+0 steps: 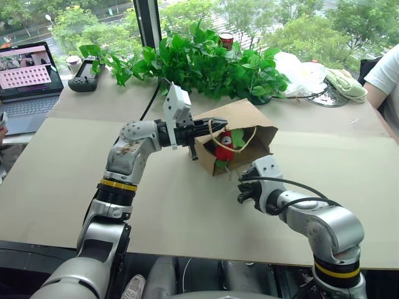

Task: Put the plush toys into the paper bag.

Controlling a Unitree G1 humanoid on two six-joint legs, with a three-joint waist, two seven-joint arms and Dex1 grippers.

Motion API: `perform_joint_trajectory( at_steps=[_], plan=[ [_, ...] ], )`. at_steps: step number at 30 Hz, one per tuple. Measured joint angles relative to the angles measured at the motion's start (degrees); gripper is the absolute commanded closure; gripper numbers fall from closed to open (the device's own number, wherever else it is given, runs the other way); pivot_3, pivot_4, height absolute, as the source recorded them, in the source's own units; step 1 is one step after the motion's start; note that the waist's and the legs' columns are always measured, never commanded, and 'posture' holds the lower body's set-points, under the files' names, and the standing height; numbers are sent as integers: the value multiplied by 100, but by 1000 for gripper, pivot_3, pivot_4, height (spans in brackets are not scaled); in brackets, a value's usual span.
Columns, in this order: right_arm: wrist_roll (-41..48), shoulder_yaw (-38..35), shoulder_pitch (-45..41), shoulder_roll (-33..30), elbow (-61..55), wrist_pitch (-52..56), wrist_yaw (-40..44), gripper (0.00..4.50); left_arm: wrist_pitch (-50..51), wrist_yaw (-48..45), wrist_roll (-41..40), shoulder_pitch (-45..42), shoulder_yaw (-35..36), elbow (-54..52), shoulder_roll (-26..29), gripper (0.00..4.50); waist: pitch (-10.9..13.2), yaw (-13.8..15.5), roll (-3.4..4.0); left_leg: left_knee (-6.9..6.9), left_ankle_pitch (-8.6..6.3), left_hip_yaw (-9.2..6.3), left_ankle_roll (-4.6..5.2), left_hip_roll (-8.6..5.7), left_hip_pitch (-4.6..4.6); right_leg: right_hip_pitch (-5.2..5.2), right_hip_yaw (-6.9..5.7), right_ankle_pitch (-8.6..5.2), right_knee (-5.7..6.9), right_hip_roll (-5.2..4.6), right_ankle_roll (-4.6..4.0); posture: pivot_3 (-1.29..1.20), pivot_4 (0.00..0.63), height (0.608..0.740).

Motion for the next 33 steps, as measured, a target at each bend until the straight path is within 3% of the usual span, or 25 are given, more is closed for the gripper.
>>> perform_joint_trajectory(
  at_steps=[8, 12, 15, 19, 24, 31, 33],
  plan=[
    [202, -578, -511, -840, -662, 0, 506, 4464, 78, 132, -63, -14, 102, 46, -55, 4500, 0, -2, 0, 1, 0, -3, 0, 0, 0, 0, -1, 0, 0, 1, 0, 0, 150, 713],
    [360, -911, -1292, -1495, -965, -19, 873, 4464, 590, 690, -492, -257, 626, 344, -348, 4500, 1, -7, 0, 4, 0, -5, 1, 0, 0, 1, -2, 0, -1, 1, 1, 0, 150, 713],
    [391, -1039, -1804, -1595, -966, -19, 910, 4464, 1060, 1257, -914, -344, 1105, 395, -582, 4500, 0, -11, 0, 0, 0, -9, 1, 0, 3, 4, -2, 0, 0, 1, 1, 0, 150, 713],
    [405, -761, -2173, -1545, -930, -14, 838, 4464, 1552, 1699, -1185, 24, 1329, 242, -736, 4500, 0, -24, 1, -4, 0, -9, 1, 0, 1, 0, 0, 0, 1, 0, 0, 0, 150, 713],
    [265, -60, -1929, -1493, -638, -51, 674, 4464, 1594, 1713, -1080, 668, 1074, 80, -700, 4500, 0, 30, 0, -1, 3, -8, -4, -5, -4, 0, -2, 1, 1, -6, -1, 0, 150, 713],
    [166, 154, -1855, -1640, -447, -238, 659, 4464, 1509, 1760, -1023, 676, 1035, 56, -632, 4500, 0, 12, 0, 2, 4, -9, -5, -4, 0, 4, 0, 1, 1, -2, 0, 0, 150, 713],
    [155, 153, -1858, -1636, -392, -291, 658, 3866, 1511, 1789, -1027, 630, 1035, 56, -632, 4500, 0, 0, 1, 2, 4, -10, -5, -4, 0, 4, 0, 1, 1, -2, 0, 0, 150, 713]
  ],
)
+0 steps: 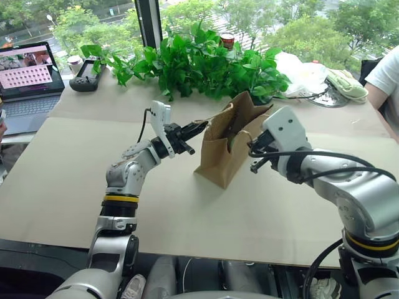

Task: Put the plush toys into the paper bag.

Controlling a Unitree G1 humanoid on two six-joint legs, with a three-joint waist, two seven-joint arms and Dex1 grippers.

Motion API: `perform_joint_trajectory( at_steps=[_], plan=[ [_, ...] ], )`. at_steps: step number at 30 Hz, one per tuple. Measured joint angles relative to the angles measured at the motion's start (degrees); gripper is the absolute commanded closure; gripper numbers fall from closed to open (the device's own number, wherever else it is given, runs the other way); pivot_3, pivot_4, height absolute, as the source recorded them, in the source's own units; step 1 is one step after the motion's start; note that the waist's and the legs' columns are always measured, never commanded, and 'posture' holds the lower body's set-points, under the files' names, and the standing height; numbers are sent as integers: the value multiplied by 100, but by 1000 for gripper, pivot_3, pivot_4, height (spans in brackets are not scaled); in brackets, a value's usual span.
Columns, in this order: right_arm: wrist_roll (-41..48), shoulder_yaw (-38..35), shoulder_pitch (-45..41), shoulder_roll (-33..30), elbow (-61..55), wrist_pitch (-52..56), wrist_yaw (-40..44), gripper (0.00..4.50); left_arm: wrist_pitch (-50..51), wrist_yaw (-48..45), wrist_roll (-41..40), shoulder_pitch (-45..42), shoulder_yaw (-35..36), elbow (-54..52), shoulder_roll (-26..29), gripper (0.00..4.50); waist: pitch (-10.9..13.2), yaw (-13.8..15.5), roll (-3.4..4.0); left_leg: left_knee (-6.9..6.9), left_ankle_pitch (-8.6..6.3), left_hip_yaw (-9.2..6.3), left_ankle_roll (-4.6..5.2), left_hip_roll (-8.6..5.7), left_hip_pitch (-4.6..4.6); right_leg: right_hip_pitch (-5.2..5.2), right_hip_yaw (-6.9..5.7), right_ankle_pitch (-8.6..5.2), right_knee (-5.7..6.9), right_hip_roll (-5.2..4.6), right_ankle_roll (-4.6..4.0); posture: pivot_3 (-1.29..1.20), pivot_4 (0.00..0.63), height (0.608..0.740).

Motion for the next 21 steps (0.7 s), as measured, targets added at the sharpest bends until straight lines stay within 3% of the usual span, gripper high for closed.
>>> perform_joint_trajectory(
  at_steps=[3, 6, 12, 16, 21],
  plan=[
    [-53, -12, -16, 3, 27, -49, -14, 2976, 11, 5, -22, -31, 4, -24, 3, 4500, 0, 0, 0, 0, 0, 0, 0, 0, -1, 0, 0, 0, 0, -1, 0, 0, 150, 713],
    [-93, -81, -77, 98, 66, -85, -24, 1911, 90, 3, -94, -39, 23, -26, 32, 3668, 0, 2, 0, 0, 0, 0, 0, 0, -1, 0, 0, 0, 0, -1, 0, 0, 150, 713],
    [-31, -500, -262, 362, 28, -238, 38, 0, 591, -47, -596, -237, 234, -199, 90, 1471, 0, 2, 0, -1, 0, -2, 0, 0, -4, -2, -1, 0, -1, 0, 0, 0, 150, 713],
    [211, -953, -320, 500, -47, -263, 195, 0, 1113, -16, -1049, -451, 440, -379, 248, 64, 0, 3, 0, -2, 0, -5, 0, 0, -4, -2, -2, 0, 0, -1, 0, 0, 150, 713],
    [852, -1937, -485, 483, -171, -262, 624, 0, 1771, 6, -1644, -493, 724, -652, 614, 64, 0, 1, 0, -3, 0, -8, 0, 1, -1, 0, -4, 0, 1, -1, 0, 0, 150, 713]
  ],
)
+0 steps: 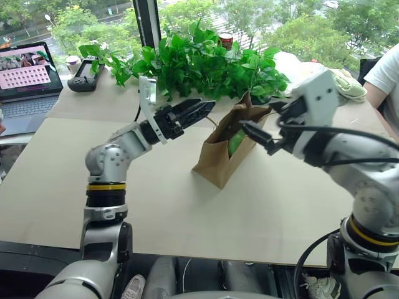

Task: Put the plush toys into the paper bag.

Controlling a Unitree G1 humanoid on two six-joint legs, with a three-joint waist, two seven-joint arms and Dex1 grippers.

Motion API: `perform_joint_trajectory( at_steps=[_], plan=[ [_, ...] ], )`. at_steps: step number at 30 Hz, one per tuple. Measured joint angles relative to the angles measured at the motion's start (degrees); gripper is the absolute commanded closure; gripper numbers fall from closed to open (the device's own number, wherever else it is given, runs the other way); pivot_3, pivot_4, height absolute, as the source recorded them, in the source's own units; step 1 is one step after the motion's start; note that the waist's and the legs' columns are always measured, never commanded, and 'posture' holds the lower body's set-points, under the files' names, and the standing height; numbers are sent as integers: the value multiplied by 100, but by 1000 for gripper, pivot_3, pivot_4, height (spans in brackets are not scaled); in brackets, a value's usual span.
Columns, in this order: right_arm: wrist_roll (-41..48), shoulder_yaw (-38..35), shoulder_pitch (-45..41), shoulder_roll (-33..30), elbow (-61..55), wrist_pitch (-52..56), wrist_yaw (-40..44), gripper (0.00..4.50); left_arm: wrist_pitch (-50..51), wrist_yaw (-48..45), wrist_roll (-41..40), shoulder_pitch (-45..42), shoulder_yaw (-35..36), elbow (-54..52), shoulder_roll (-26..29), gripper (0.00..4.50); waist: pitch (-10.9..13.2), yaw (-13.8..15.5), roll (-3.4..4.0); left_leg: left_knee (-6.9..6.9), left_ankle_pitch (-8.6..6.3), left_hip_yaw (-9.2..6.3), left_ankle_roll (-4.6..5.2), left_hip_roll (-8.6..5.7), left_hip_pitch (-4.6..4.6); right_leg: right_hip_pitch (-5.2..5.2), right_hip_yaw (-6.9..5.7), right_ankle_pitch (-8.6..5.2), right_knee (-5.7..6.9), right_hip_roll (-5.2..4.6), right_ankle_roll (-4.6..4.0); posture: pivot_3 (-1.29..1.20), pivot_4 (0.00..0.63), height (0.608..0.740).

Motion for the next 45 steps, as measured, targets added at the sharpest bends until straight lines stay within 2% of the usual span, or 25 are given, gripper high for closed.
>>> perform_joint_trajectory(
  at_steps=[4, 6, 10, 15, 18, 23, 26, 29, 33, 39, 45],
  plan=[
    [541, -735, 117, -117, -90, 8, 311, 0, 192, -27, -125, 87, 150, -88, 487, 64, 0, -5, 0, -1, 0, 1, 0, 0, 3, 2, 0, 0, -1, 0, 0, 0, 150, 713],
    [834, -1035, 380, -127, -180, 5, 437, 0, 49, -234, 58, 422, 55, -228, 852, 64, 0, -23, 0, -10, 0, 5, 0, 1, 16, 7, 4, 0, -1, -1, 0, 0, 150, 713],
    [1195, -1121, 941, -339, -242, -1, 625, 0, -255, -567, 470, 999, -302, -331, 1072, 64, 0, 14, 0, -11, 2, 13, -4, 1, 16, 8, 4, 0, -2, -2, -1, 0, 150, 713],
    [1647, -1122, 1284, -598, -357, -148, 820, 0, -764, -874, 854, 1083, -611, -483, 1172, 64, 0, 14, -1, -7, 3, 14, -5, 1, 26, 20, 5, -1, -6, -2, 0, 0, 150, 713],
    [1930, -1140, 1543, -860, -339, -232, 993, 741, -997, -990, 1012, 1233, -799, -497, 1150, 0, 1, 9, -1, -8, 3, 12, -4, 2, 26, 24, 4, -1, -9, 0, -1, 0, 150, 713],
    [2087, -945, 1845, -1193, -301, -455, 1020, 2422, -1245, -1146, 1155, 1247, -937, -495, 1139, 0, 1, 3, -2, -8, 3, 12, -4, 2, 31, 31, 3, -2, -10, 0, -1, 0, 150, 713],
    [1875, -302, 2044, -1284, -282, -613, 912, 3501, -1303, -1201, 1222, 1249, -971, -490, 1139, 0, 1, -7, -2, -8, 3, 12, -4, 2, 30, 29, 4, -2, -9, 0, 0, 0, 150, 713],
    [1261, 523, 2005, -1285, 104, -788, 509, 4482, -1346, -1274, 1328, 1254, -1087, -480, 1136, 0, 1, -13, -2, -4, 3, 13, -4, 1, 32, 31, 5, -2, -9, -1, 0, 0, 150, 713],
    [314, 1523, 1742, -1234, 870, -1136, 46, 4482, -1635, -1465, 1587, 1289, -1291, -408, 1160, 0, 1, -2, -2, -4, 3, 16, -4, 1, 29, 24, 7, -2, -9, 0, 0, 0, 150, 713],
    [-306, 2211, 1118, -804, 1415, -1420, -144, 4482, -2139, -1635, 2013, 1319, -1579, -192, 1075, 0, 1, -1, -2, -6, 3, 15, -4, 2, 17, 10, 6, -2, -7, 1, 0, 0, 150, 713],
    [-561, 2557, 531, -193, 1674, -1448, -281, 4482, -2656, -1669, 2463, 1305, -2003, 18, 789, 0, 1, 17, -2, -5, 3, 15, -4, 1, 12, 9, 5, -1, -6, 0, -1, 0, 150, 713]
  ],
)
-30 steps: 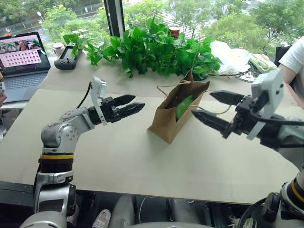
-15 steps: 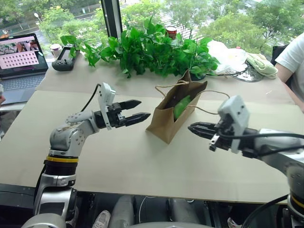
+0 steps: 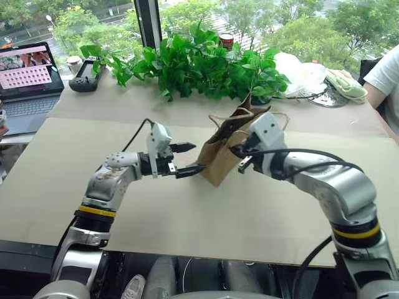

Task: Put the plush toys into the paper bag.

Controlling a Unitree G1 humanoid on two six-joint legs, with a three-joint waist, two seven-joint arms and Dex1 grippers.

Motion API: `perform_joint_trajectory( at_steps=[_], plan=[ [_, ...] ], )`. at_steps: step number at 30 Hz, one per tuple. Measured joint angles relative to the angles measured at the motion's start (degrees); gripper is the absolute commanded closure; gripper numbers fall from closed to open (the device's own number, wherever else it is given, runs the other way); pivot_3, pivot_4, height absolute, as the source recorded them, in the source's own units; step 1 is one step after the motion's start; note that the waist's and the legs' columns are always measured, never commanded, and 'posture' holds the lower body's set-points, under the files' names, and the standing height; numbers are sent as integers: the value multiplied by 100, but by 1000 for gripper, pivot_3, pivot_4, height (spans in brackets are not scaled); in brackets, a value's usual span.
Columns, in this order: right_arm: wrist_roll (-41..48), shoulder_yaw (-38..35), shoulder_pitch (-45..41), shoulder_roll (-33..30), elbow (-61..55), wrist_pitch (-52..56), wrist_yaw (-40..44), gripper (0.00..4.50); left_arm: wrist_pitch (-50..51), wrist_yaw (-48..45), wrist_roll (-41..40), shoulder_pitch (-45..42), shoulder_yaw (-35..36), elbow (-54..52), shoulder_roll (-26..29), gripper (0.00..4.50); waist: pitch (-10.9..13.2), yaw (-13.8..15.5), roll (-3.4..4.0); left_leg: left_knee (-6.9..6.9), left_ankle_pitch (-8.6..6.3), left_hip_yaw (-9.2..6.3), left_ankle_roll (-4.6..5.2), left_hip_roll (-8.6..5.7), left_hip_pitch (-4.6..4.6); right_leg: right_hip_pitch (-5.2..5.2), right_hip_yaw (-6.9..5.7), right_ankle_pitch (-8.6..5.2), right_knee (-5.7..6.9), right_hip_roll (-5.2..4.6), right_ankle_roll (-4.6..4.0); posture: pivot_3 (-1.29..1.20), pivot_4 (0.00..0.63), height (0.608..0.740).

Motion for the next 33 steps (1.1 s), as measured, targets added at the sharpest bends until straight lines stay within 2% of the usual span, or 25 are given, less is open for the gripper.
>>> perform_joint_trajectory(
  at_steps=[6, 13, 22, 30, 33],
  plan=[
    [-291, 58, -224, 477, 429, 0, -222, 4482, -250, 26, 279, 63, -179, -52, -60, 0, 0, -6, 0, 0, 0, 0, 0, 0, -6, -8, 1, 0, 4, 0, -1, 0, 150, 713],
    [-458, 58, -310, 657, 500, 0, -253, 4482, -408, 332, 530, 63, -209, 153, -281, 0, 0, -7, 1, 0, 0, 0, 0, 1, -7, -9, 0, 1, 5, 0, -1, 0, 150, 713],
    [-603, 58, -310, 785, 527, 0, -245, 4482, -509, 1172, 914, -1, -257, 302, -986, 0, 0, -5, 1, 0, 0, -1, 0, 0, -8, -8, 0, 1, 6, 0, 0, 0, 150, 713],
    [-653, 58, -309, 916, 527, 0, -241, 4482, -724, 1893, 1486, -35, -374, 255, -1223, 0, -1, -13, 1, 0, 0, -2, 0, 0, -7, -9, 0, 1, 7, 0, -1, 0, 150, 713],
    [-670, 58, -309, 938, 527, 0, -241, 4500, -749, 2079, 1642, 27, -423, 172, -1277, 739, -1, -8, 1, 0, 0, -2, 0, 0, -7, -8, 0, 1, 7, -1, -1, 0, 150, 713]
  ],
)
